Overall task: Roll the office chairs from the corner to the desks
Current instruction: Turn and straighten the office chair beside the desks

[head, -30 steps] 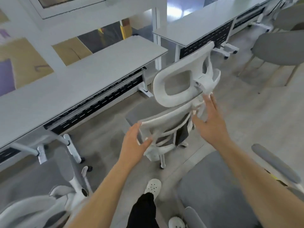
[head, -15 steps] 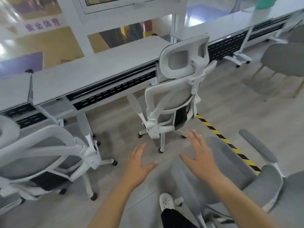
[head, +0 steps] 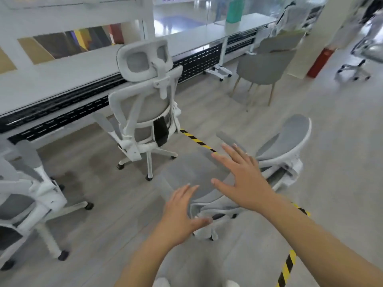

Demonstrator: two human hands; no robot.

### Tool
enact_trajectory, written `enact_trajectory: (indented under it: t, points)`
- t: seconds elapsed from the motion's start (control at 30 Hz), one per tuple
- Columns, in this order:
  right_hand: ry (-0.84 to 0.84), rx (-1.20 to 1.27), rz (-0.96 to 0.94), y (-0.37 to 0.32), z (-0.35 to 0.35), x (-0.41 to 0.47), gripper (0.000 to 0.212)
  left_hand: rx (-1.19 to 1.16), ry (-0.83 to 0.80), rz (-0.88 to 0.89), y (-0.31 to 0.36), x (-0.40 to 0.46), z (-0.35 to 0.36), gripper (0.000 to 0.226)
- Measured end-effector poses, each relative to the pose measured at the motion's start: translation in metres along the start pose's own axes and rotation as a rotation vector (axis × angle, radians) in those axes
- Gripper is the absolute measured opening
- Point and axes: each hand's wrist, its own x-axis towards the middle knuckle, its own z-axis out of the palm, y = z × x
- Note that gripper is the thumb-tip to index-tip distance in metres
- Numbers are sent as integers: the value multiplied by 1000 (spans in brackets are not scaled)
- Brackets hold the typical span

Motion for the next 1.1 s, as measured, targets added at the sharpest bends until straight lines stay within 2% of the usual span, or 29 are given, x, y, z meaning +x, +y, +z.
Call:
enact_trajectory:
  t: [0.1, 0.2, 0.3, 0.37, 0.43, 0.5, 0.57, 0.63, 0.77, 0.87, 0.97, 1.1]
  points:
    - [-17, -24, -101, 26, -35, -35, 73, 49, 8, 83, 39, -4, 36, 73]
    - [60, 74, -142, 72, -61, -68, 69, 107, 72, 71, 70, 2, 82, 66]
    - [175, 170, -103, 139, -69, -98, 66, 166, 179, -6, 97, 14, 128, 62]
    - [172, 190, -18, 189, -69, -112, 66, 230, 224, -60, 110, 23, 155, 57]
    - [76, 184, 84, 234, -69, -110, 73, 268, 291, -121, 116, 32, 173, 52]
    - [-64, 72, 120, 268, -66, -93, 90, 259, 387, -192, 117, 40, 184, 44]
    - [-219, -100, 91, 287, -64, -66, 101, 245, 443, -262, 116, 46, 188, 37]
    - [-328, -195, 20, 299, -64, -34, 102, 221, 458, -298, 115, 47, 190, 35]
    - [-422, -222, -66, 321, -65, 21, 117, 100, 513, -309, 111, 50, 190, 34]
    - [-402, -225, -156, 335, -60, 36, 119, 31, 584, -302, 103, 51, 193, 33]
    - [-359, -212, -258, 356, -54, 48, 111, -40, 676, -351, 97, 55, 190, 29]
    - [-107, -61, -384, 403, -32, 57, 87, 24, 691, -389, 103, 69, 188, 34]
